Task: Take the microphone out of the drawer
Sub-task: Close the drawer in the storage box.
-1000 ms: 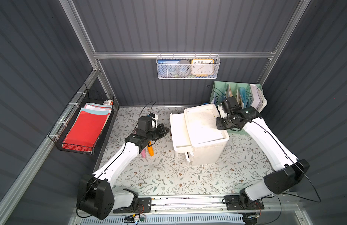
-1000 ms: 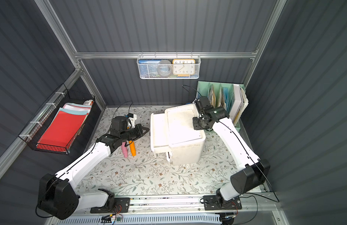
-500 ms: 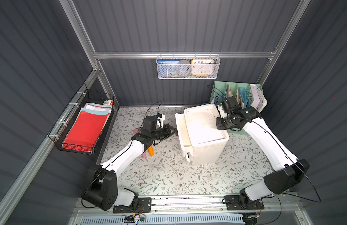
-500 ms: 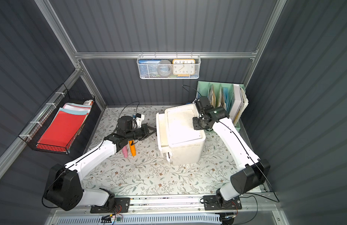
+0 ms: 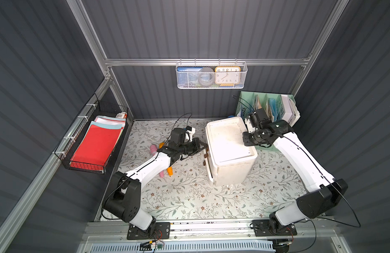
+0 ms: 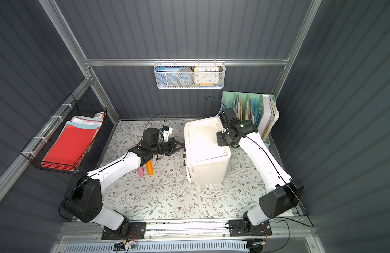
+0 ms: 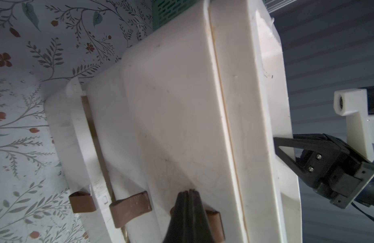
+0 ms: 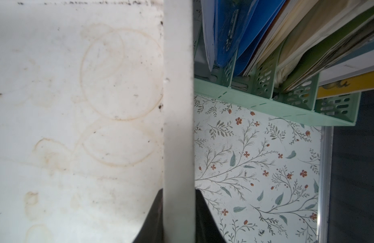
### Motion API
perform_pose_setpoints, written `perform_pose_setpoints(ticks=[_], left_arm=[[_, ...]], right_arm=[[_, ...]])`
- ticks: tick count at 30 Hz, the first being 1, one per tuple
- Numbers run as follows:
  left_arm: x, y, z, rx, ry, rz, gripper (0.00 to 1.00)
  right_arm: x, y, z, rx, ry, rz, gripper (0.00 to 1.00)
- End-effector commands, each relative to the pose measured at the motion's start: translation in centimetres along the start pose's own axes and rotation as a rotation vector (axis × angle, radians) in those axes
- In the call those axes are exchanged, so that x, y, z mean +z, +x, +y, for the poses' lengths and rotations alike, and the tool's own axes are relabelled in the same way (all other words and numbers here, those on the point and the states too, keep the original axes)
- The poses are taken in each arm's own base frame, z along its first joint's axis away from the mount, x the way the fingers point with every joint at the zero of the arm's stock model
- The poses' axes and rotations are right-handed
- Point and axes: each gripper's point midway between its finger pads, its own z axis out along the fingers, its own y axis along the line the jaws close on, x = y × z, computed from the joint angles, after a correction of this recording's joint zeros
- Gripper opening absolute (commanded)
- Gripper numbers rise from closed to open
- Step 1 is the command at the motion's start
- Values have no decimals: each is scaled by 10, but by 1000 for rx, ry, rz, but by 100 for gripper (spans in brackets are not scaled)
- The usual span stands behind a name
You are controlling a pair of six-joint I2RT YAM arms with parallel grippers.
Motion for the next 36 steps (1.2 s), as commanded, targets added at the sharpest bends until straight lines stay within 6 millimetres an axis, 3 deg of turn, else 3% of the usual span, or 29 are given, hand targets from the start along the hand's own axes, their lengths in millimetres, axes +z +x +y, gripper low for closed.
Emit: perform_pose_setpoints(ticks=[1,13,16,21,23,29,36], left_arm=[[4,-4,-18,19,53,7,0],[14,0,-21,29,65,49,1],[6,1,-20,51,30,44,14],[-15,0,-11,100,-61,-17,47],[-21,1,-3,95,-79,-36,52],[-29,11,27,-5,-76,-63,54],[-21,20,53,-150,14,-89,53]], right_arm=[[22,26,6,3,-23,131,0],[23,26,7,4,-24,135,0],[22,26,6,1,-21,133,0],[21,25,5,-2,-15,128,0],[21,24,6,-2,-18,125,0],[23,25,7,-3,-23,131,0],[21,25,6,-2,-22,128,0]])
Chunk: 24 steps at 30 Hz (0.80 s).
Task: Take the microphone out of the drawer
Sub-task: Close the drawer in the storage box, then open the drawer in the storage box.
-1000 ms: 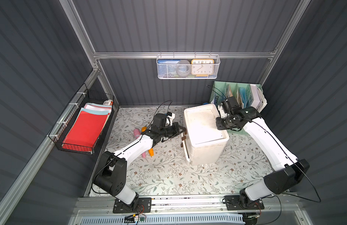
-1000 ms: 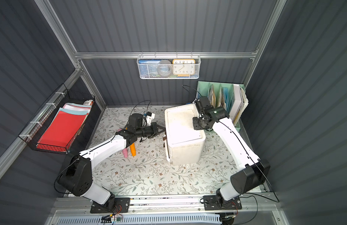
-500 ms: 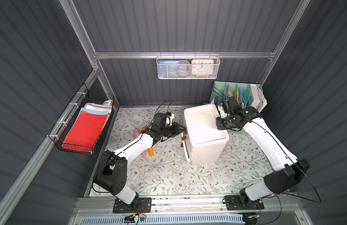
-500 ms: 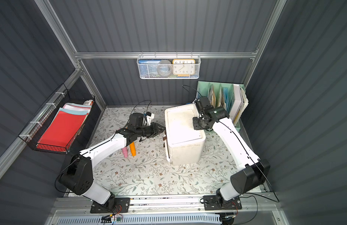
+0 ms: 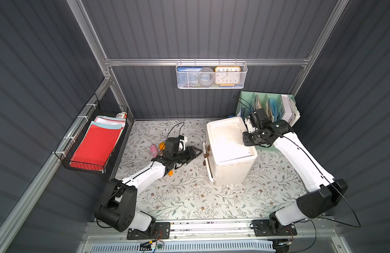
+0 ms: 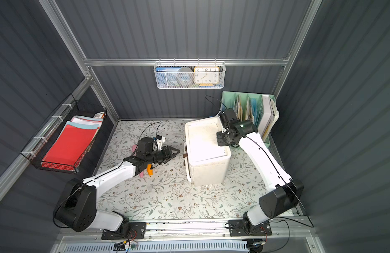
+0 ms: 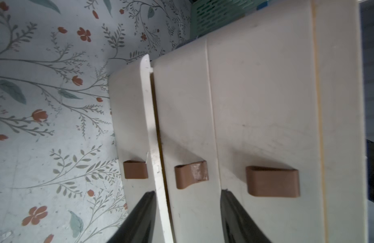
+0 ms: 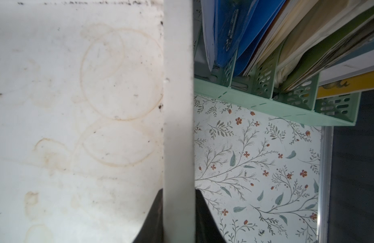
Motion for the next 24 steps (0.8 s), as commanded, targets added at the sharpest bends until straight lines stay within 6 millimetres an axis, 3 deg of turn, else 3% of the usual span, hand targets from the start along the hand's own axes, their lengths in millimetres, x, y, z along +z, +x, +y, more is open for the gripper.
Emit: perform_pose_setpoints(ticks=[1,9,13,24], left_arm=[[5,-5,-13,-48,123,-26,52],[18,-3,-2,-126,209,-44,47],[23,-6,-3,-147,256,-58,41],[33,1,-9,-229,348,-22,38]], right_arm=[[22,26,6,-3,-21,127,0],[21,27,6,-1,-22,127,0],[22,27,6,0,-22,130,0],[24,29,5,-4,-15,137,0]])
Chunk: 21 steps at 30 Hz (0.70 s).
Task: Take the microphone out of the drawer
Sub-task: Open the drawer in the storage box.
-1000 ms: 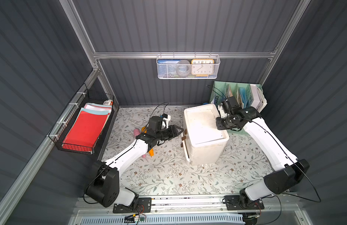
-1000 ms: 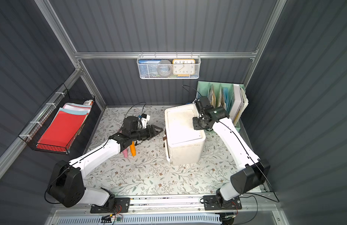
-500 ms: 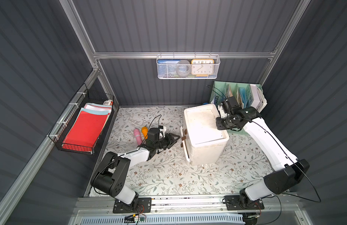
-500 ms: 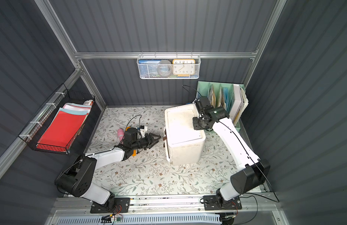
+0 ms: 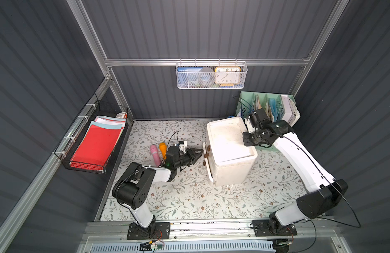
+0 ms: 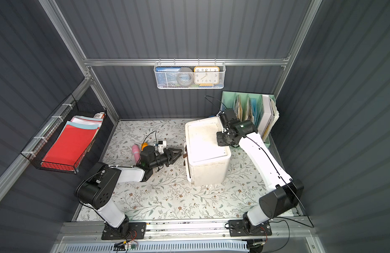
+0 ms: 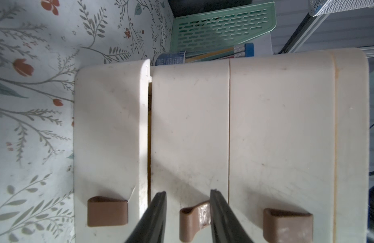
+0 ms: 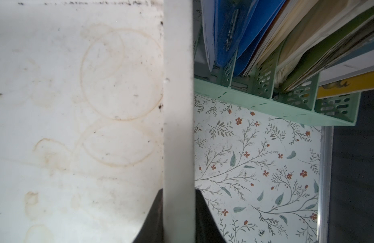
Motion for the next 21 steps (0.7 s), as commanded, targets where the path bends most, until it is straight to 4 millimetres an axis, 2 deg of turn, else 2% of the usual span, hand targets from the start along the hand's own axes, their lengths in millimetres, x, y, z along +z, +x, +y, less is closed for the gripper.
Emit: perform_pose_setpoints(ticks=[1,12,21], left_arm=[[4,10,-12,-18,70,38,38],[13,22,-14,-47,94,84,33],[11,24,-18,-40,105,94,5]], right_arm=[[24,28,5,-4,-16,136,0],[24,29,5,-4,-15,141,0],[26,30,5,-5,-12,145,0]])
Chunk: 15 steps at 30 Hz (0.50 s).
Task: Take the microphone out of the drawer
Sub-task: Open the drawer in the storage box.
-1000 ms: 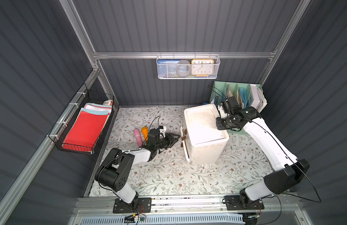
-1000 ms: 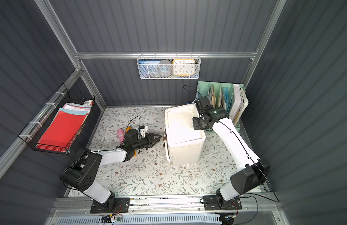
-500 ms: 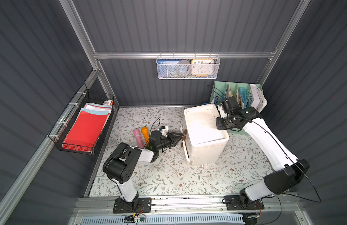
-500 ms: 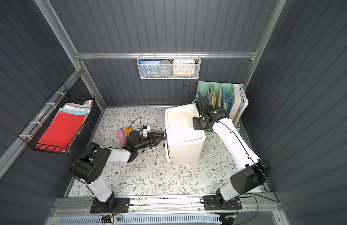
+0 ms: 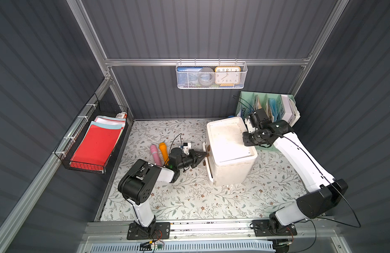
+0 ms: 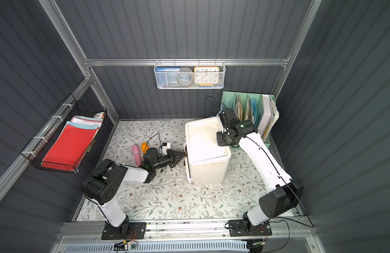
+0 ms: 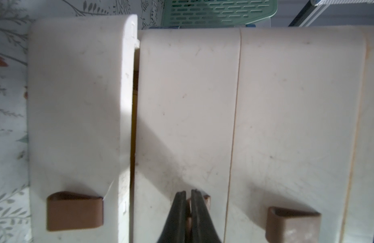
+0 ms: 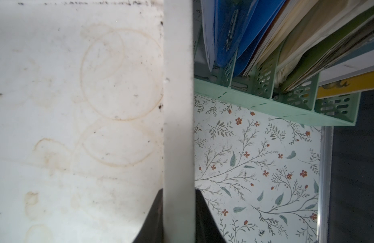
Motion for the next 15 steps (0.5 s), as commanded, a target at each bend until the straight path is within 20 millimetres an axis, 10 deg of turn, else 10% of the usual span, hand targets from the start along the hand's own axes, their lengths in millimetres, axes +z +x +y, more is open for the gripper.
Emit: perform_pose_setpoints(ticks=[1,15], left_arm=[[0,6,-14,42,49,33,2],[-20,-1,-20,107,15,19,0]], right_arm=[[26,30,5,-5,-12,146,0],[25,31,1,-5,10,148,0]])
